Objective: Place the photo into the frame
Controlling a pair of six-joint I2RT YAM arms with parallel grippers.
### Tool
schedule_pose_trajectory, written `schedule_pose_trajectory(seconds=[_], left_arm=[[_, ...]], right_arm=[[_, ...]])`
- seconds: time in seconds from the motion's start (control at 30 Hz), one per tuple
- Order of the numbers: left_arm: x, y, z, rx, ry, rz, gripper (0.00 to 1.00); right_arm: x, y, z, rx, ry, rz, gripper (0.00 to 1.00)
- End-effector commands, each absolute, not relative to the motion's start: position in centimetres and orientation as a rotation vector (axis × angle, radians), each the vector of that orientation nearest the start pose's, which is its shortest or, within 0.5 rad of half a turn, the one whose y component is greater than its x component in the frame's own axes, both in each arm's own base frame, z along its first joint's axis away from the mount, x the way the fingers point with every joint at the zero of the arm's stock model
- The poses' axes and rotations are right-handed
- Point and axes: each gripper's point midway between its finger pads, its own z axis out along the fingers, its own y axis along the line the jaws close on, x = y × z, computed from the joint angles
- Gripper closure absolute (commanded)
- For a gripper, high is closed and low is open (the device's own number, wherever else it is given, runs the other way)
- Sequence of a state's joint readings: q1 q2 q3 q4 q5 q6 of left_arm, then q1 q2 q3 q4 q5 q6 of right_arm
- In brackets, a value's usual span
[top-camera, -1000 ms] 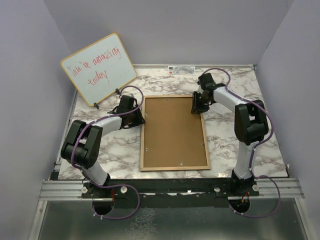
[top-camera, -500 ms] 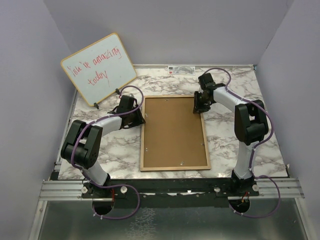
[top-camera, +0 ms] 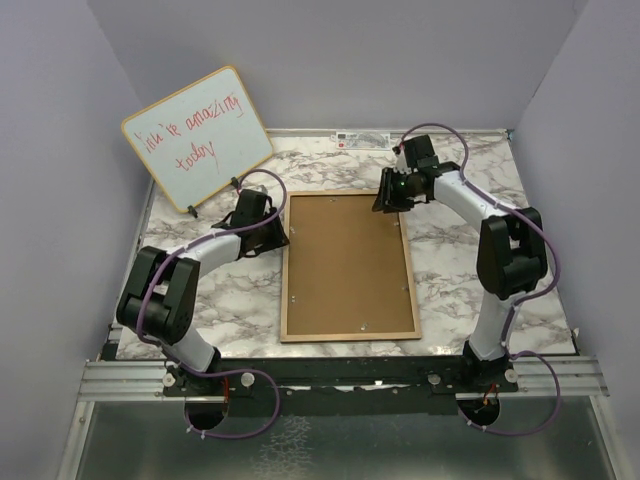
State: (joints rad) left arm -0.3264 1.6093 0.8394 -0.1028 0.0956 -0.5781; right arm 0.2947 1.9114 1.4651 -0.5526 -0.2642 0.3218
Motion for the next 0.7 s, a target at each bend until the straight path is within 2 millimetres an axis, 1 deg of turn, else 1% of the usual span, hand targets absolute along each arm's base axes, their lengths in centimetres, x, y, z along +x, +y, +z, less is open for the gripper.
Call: schedule_pose_trajectory(seconds=[0.0,0.17,0.2,0.3,0.4,0.47,0.57,0.67], left_arm=[[36.3,-15.0,6.0,-0.252,2.413,-0.45,0.51],[38.6,-15.6,6.3,-0.25,2.396,-0.447,0.44],[39.0,-15.7,6.0,-0.251,2.399,-0.443,0.43],[40.6,-16.1,5.9,-0.253,2.393,-0.445,0.41],[41.8,-16.6,5.7,-0.246,2.396,-0.444,0.4],[42.4,-16.5,5.2,-0.249,2.409,-0.427,0.4],[43.0,-16.4,4.8,-0.242,2.4,-0.409,0.46],[43.4,-16.0,4.3,-0.239,2.401,-0.364,0.5]], right_arm=[[43.6,22.1,10.8,-0.063,2.523,0.771,0.59],[46.1,25.0,11.5,-0.028,2.458,0.872,0.56],[46.6,25.7,11.5,-0.037,2.448,0.882,0.55],[47.4,27.8,11.1,-0.075,2.44,0.902,0.54],[47.7,29.5,10.1,-0.089,2.452,0.897,0.54],[47.7,30.4,9.2,-0.091,2.464,0.902,0.54],[47.5,31.7,7.9,-0.114,2.488,0.92,0.54],[47.6,32.4,6.4,-0.127,2.518,0.912,0.56]])
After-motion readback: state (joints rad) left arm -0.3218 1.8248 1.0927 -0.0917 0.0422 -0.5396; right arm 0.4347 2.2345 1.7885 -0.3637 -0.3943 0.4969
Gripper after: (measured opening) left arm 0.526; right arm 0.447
